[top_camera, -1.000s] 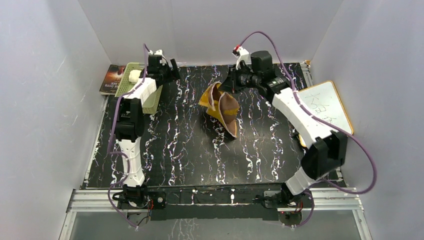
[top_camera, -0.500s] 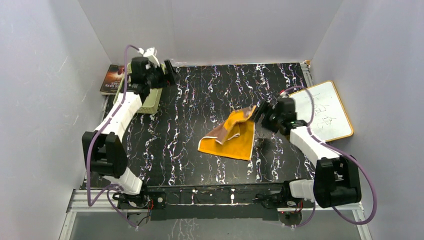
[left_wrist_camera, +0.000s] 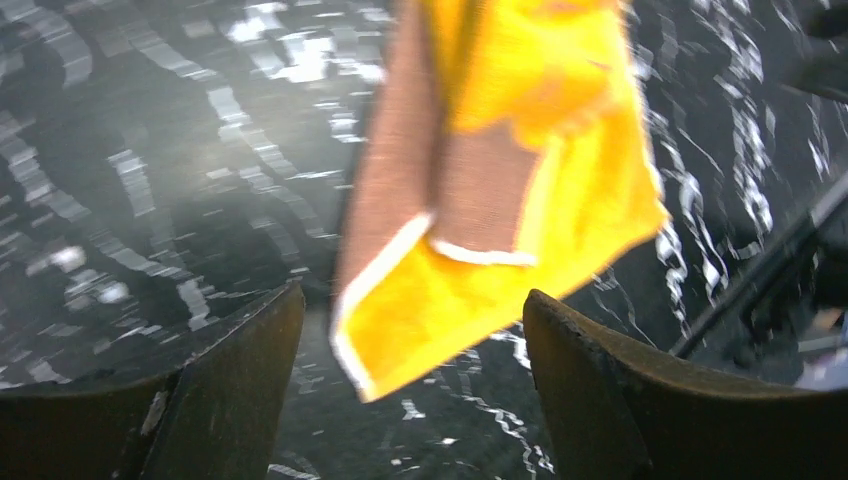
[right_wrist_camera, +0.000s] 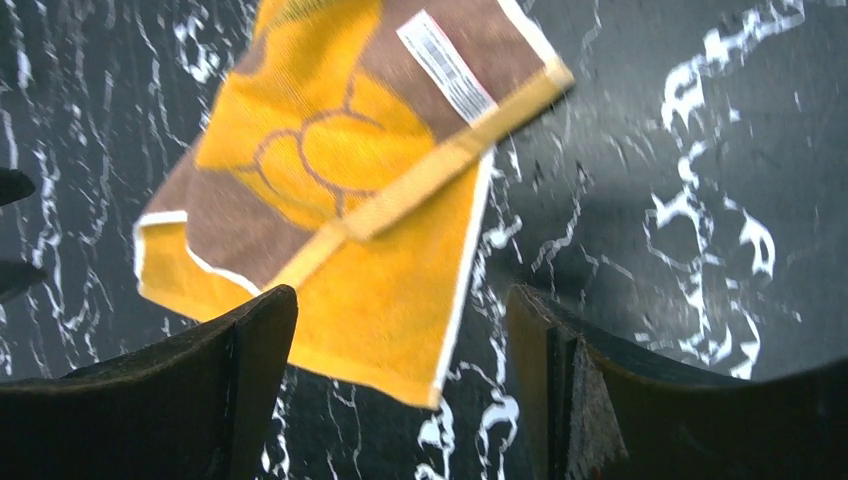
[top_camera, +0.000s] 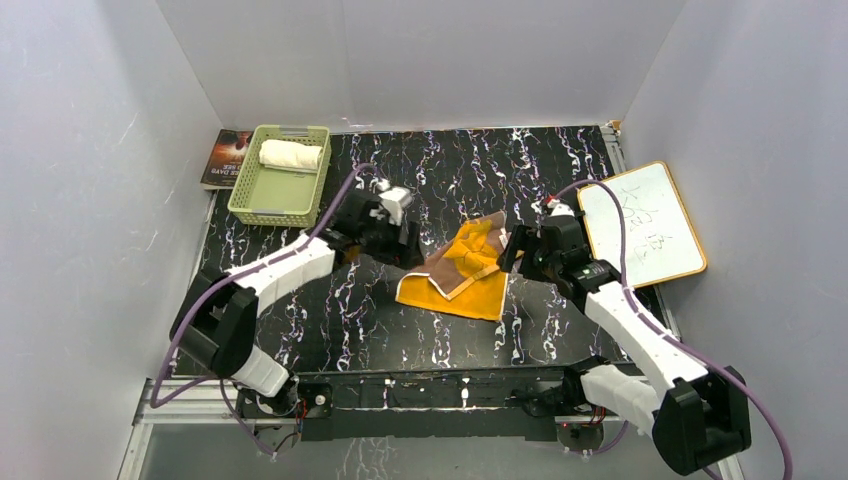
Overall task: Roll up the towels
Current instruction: Fold the towel at the center of the board, then flatten out the towel at the center of the board.
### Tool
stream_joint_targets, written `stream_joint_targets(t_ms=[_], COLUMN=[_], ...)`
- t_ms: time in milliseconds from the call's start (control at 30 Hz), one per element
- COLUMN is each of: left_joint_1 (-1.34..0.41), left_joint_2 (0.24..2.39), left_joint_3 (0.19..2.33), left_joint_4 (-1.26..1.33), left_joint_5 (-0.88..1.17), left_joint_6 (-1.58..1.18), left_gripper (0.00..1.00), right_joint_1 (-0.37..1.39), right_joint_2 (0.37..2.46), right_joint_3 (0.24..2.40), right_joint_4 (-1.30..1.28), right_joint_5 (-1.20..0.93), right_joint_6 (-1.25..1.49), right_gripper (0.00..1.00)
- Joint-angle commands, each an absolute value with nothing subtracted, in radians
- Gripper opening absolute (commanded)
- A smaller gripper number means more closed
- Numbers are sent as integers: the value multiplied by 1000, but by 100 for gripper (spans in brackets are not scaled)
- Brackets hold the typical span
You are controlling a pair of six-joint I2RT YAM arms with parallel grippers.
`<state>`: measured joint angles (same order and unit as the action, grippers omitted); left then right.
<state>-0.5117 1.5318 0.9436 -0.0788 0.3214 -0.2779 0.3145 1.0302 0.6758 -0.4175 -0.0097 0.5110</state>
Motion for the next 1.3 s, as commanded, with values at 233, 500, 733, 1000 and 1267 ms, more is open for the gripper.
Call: stream_joint_targets(t_ms=[233,500,733,1000,1267], left_joint_1=[-820,-934,-961,-968,-922], left_joint_2=[1495,1674,1736,1712,1644], left_joint_3=[940,960,990,980,1006], left_joint_4=[-5,13,23,62,-31], left_joint_5=[279,142,34,-69,-174], left_joint_6=[-102,-89,-91,-150,-266], left_gripper=[55,56,57,59,64], right_joint_1=[338,417,492,616,712], right_joint_2=[1050,1098,1134,1213,1394], right_joint_3=[594,565,598,635,710], right_joint_4=[-522,-499,-522,-527,-497], right_joint_5=[-85,-25,90,238,318], right_joint_6=[618,651,648,673,664], right_gripper=[73,68,63,63,51])
